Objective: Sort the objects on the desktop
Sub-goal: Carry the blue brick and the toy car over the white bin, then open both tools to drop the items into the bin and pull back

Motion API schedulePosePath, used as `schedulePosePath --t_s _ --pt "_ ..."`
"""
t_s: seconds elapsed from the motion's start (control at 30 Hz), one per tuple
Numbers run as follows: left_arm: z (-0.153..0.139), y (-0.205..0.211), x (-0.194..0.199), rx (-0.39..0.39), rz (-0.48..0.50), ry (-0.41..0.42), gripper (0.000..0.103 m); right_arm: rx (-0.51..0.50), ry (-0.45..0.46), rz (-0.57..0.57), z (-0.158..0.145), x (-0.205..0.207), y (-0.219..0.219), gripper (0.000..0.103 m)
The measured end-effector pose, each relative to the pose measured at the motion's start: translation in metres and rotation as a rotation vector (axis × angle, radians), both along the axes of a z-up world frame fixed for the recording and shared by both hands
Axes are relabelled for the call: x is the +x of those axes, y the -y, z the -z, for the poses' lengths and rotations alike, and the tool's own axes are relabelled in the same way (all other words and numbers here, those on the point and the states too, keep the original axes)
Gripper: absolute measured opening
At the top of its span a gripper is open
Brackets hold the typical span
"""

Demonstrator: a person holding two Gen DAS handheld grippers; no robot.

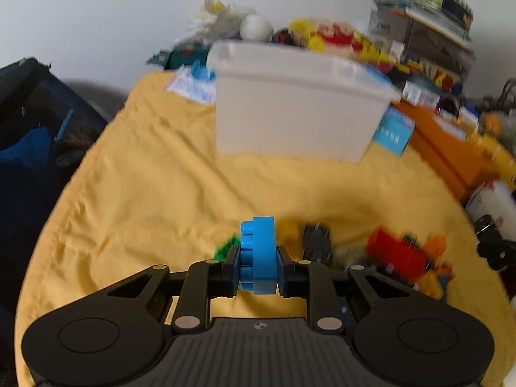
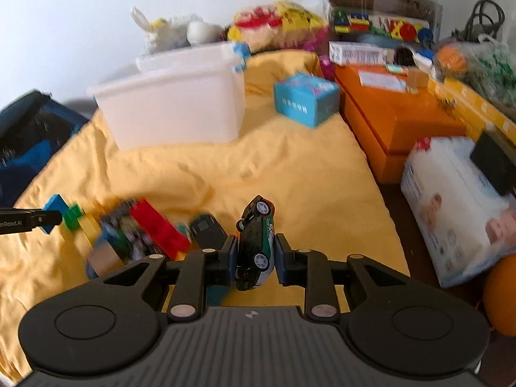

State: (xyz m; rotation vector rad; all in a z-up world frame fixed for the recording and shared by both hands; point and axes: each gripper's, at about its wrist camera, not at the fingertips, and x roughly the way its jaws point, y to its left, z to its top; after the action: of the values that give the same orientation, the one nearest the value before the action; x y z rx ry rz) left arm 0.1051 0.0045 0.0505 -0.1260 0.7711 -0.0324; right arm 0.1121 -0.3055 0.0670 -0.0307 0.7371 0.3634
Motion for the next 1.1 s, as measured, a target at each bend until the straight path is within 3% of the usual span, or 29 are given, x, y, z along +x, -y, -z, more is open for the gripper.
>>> schedulePosePath --t_s 0.3,0.53,0.77,1.1 --pt "-0.073 -0.002 0.024 -0.011 -0.015 0.135 0.025 0.102 0.119 -0.048 -0.061 0.030 -0.028 0.027" --pt "-0.109 -0.007 0.067 0.011 -0.024 0.202 0.025 0.134 0.153 -0.097 -0.093 0.084 -0.061 0.027" --pt "-0.117 -0.003 0.128 0.049 -0.016 0.211 0.025 0.070 0.140 -0.125 -0.092 0.141 -0.094 0.027" --pt "-0.100 -0.006 0.195 0.060 -0.033 0.133 0.025 -0.023 0.084 -0.139 -0.073 0.201 -0.128 0.027"
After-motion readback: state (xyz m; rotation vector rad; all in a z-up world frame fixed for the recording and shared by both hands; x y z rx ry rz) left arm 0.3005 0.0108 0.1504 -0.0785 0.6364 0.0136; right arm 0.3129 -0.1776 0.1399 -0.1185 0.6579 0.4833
